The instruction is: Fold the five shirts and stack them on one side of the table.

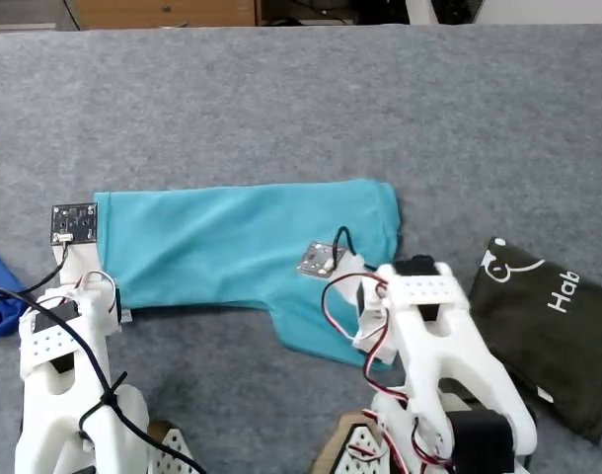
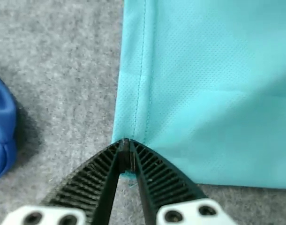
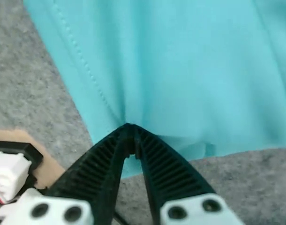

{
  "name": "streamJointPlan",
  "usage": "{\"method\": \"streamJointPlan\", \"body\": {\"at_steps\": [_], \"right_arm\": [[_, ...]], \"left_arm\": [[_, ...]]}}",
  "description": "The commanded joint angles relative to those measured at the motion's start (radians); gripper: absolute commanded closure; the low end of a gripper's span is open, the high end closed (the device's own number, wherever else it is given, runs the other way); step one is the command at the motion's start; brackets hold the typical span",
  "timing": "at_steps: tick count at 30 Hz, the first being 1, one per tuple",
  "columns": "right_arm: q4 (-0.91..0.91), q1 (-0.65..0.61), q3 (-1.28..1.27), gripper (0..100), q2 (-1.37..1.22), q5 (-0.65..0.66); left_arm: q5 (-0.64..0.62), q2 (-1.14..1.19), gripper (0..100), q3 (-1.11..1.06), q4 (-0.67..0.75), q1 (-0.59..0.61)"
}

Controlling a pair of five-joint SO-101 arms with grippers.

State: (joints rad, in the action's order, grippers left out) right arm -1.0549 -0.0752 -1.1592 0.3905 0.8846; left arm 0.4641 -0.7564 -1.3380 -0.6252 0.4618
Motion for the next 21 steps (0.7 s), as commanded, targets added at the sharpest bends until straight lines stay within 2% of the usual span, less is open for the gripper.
{"method": "streamJointPlan", "body": {"at_steps": [1,7,12,17,21], "right_arm": [[-0.017,0.102,-0.012,99.5,-0.024,0.044],[-0.061,0.116,0.004,99.5,0.110,0.057],[-0.261,0.071,0.136,99.5,0.377,0.051],[-0.353,-0.030,0.303,99.5,0.509,-0.040],[-0.285,-0.070,0.360,99.5,0.440,-0.084]], "left_arm": [[-0.006,-0.012,98,0.003,0.017,0.011],[-0.008,-0.019,98,0.005,0.014,0.011],[-0.008,-0.022,98,0.060,-0.009,0.017],[-0.051,-0.022,98,0.325,-0.249,0.032],[-0.127,-0.012,98,0.543,-0.374,-0.003]]}}
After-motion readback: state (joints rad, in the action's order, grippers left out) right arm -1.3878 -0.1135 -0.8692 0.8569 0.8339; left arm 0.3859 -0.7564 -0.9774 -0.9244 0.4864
